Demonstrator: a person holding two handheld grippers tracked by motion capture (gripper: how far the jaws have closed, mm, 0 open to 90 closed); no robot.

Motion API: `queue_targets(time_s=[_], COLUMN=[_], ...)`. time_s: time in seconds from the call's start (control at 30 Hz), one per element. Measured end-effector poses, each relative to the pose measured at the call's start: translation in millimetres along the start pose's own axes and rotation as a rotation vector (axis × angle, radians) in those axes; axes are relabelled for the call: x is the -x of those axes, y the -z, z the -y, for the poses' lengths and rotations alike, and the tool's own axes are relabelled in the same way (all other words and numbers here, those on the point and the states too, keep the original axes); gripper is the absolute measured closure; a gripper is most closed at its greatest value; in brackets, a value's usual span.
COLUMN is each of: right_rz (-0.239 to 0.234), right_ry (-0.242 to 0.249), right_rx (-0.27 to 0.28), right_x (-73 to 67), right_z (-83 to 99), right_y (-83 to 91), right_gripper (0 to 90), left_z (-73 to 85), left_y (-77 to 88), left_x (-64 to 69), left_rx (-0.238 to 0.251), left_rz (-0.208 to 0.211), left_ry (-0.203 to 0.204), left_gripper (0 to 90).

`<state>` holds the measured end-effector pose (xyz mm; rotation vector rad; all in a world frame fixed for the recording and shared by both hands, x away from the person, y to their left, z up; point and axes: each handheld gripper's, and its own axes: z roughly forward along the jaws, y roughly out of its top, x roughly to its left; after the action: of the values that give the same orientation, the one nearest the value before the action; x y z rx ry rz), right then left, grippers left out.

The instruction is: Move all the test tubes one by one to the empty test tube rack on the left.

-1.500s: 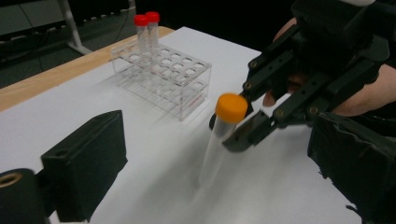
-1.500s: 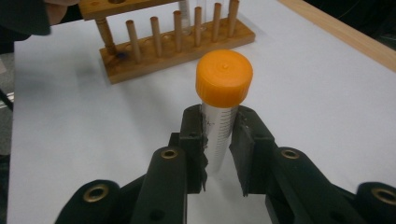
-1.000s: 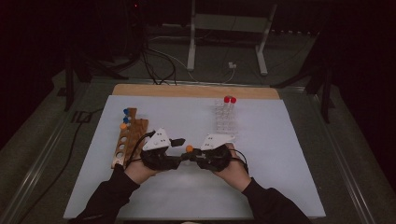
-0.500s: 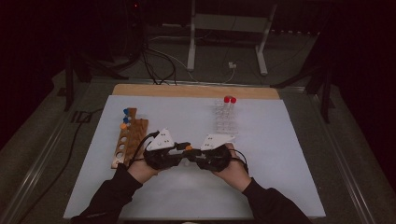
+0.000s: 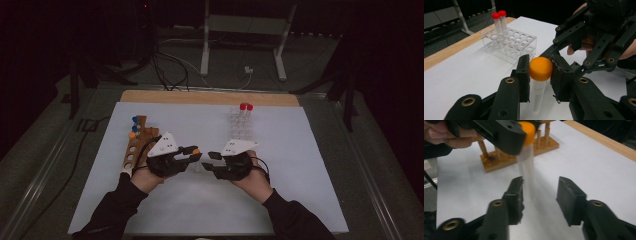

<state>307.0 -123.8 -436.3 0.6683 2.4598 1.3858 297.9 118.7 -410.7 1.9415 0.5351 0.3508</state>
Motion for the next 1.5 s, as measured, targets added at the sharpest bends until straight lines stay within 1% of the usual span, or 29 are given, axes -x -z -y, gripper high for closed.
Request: queue_targets(time_s=[0.03,0.1,0.17,0.27,0.3,0.37,0.4,0.47,0.53,0.67,0.7,0.77,0.8,0.83,0.93,0.97,1.03,1.1,1.3,1.37,1.5], right_rz=[0.002,0.016,0.028,0.042,0.045,0.05,0.058,0.063,0.069,0.065,0.054,0.056,0.054,0.047,0.03,0.031,0.022,0.02,0.013,0.015,0.011], right_ry=[-0.007,-0.012,-0.012,-0.02,-0.021,-0.02,-0.02,-0.031,-0.032,-0.048,-0.042,-0.046,-0.047,-0.047,-0.037,-0.041,-0.05,-0.041,-0.045,-0.044,-0.046], right_rx=[0.004,0.011,0.018,0.023,0.024,0.026,0.029,0.026,0.028,0.025,0.026,0.031,0.031,0.032,0.039,0.042,0.041,0.04,0.041,0.04,0.041], right_x=[0.8,1.3,1.4,1.8,1.4,1.2,1.5,1.7,1.6,3.2,3.3,3.6,3.8,3.8,3.3,3.7,4.4,4.1,3.9,4.2,3.8], right_z=[0.1,-0.1,-0.7,-1.5,-1.6,-1.6,-1.4,-1.3,-1.3,-1.7,-1.4,-1.5,-1.4,-1.3,-0.9,-0.9,-0.9,-1.0,-1.4,-1.3,-1.6], right_y=[0.6,2.1,3.5,4.4,4.5,3.9,3.2,2.4,2.5,2.5,2.8,3.2,3.4,3.5,4.8,4.9,5.5,5.8,5.8,5.8,6.3], right_gripper=[50.5,43.6,39.4,31.1,27.8,22.8,19.0,14.3,9.6,3.2,3.0,3.0,1.6,0.0,0.0,0.0,0.0,0.0,0.0,0.0,0.0], left_z=[-0.2,-0.8,-2.0,-4.5,-5.3,-6.2,-6.6,-7.5,-8.9,-10.5,-10.7,-10.7,-10.8,-10.9,-11.5,-11.4,-11.4,-10.9,-8.5,-6.7,-1.7], left_y=[1.4,4.3,7.8,14.3,16.3,19.8,21.2,24.6,28.7,37.6,39.3,43.4,45.7,47.8,56.9,60.3,67.5,75.4,96.8,102.2,110.4], left_x=[-1.1,-3.9,-7.1,-11.1,-12.1,-15.0,-16.1,-18.1,-20.1,-25.1,-26.4,-29.4,-30.8,-31.8,-35.8,-37.2,-39.9,-43.4,-53.2,-55.5,-58.4], left_rx=[0.0,-0.003,0.002,0.017,0.023,0.036,0.035,0.035,0.038,0.05,0.052,0.055,0.055,0.061,0.074,0.08,0.084,0.093,0.115,0.122,0.112], left_rz=[-0.004,-0.019,-0.025,-0.038,-0.048,-0.048,-0.057,-0.067,-0.085,-0.118,-0.127,-0.139,-0.145,-0.153,-0.178,-0.183,-0.205,-0.224,-0.287,-0.302,-0.336], left_ry=[0.005,0.006,0.013,0.024,0.023,0.034,0.03,0.028,0.028,0.025,0.027,0.032,0.031,0.035,0.036,0.042,0.038,0.043,0.058,0.07,0.069], left_gripper=[71.3,71.3,71.3,71.3,71.4,71.3,71.3,71.3,71.3,71.3,71.3,71.3,71.3,71.3,71.3,71.3,71.3,71.3,71.3,71.3,71.3])
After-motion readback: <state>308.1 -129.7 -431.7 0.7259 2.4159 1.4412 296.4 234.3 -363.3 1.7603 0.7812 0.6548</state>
